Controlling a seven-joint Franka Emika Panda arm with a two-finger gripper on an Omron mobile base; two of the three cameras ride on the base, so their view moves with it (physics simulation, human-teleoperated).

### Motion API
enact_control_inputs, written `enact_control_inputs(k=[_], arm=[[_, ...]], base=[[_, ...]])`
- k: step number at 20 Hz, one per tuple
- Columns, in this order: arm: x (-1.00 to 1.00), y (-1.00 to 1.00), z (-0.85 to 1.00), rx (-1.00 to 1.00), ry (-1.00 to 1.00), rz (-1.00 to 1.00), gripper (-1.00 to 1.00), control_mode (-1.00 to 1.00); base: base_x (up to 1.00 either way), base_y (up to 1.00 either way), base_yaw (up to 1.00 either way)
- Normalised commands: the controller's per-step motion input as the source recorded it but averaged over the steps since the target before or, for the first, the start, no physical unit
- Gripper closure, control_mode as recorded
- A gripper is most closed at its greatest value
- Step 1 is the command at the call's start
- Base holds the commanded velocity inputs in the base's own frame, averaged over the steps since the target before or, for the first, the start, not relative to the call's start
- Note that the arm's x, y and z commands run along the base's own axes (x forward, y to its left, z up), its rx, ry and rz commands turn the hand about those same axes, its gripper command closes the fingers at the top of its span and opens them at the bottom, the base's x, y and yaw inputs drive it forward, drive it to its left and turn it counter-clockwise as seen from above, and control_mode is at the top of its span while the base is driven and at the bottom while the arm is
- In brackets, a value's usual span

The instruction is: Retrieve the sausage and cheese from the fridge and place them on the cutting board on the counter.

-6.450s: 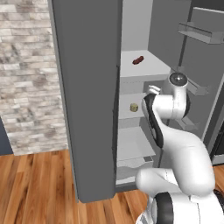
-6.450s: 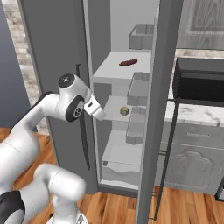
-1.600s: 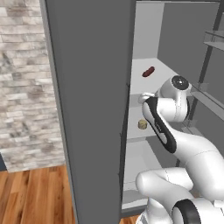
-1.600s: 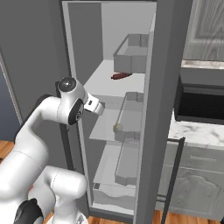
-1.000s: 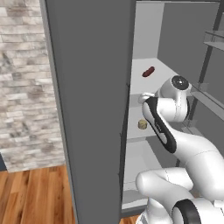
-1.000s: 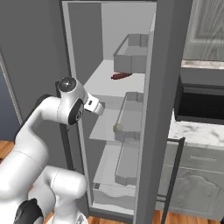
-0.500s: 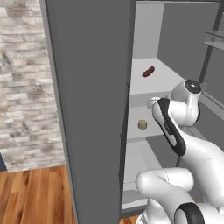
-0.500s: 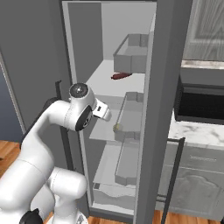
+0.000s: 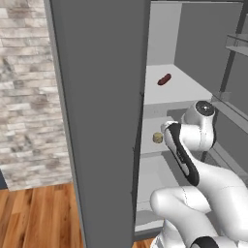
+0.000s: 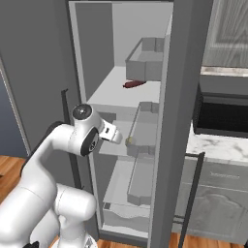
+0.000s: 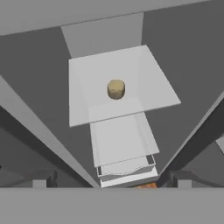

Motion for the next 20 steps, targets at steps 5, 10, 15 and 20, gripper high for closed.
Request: enact_control_inputs(k=[5,10,15,20], arm=[[0.04,0.01,-0.26,-0.06,0.00,0.00,-1.00,-1.00],[0.00,-0.06,-0.28,0.00,0.00,0.00,-1.00,-1.00],[0.20,0.00,-0.25,0.00,0.00,0.00,-1.00,-1.00],[0.28,0.00,-0.30,-0.01,-0.01,0.00,-1.00,-1.00]], base=[[0.00,0.00,0.00],[0.00,0.00,0.00],[0.00,0.00,0.00],[0.00,0.00,0.00]])
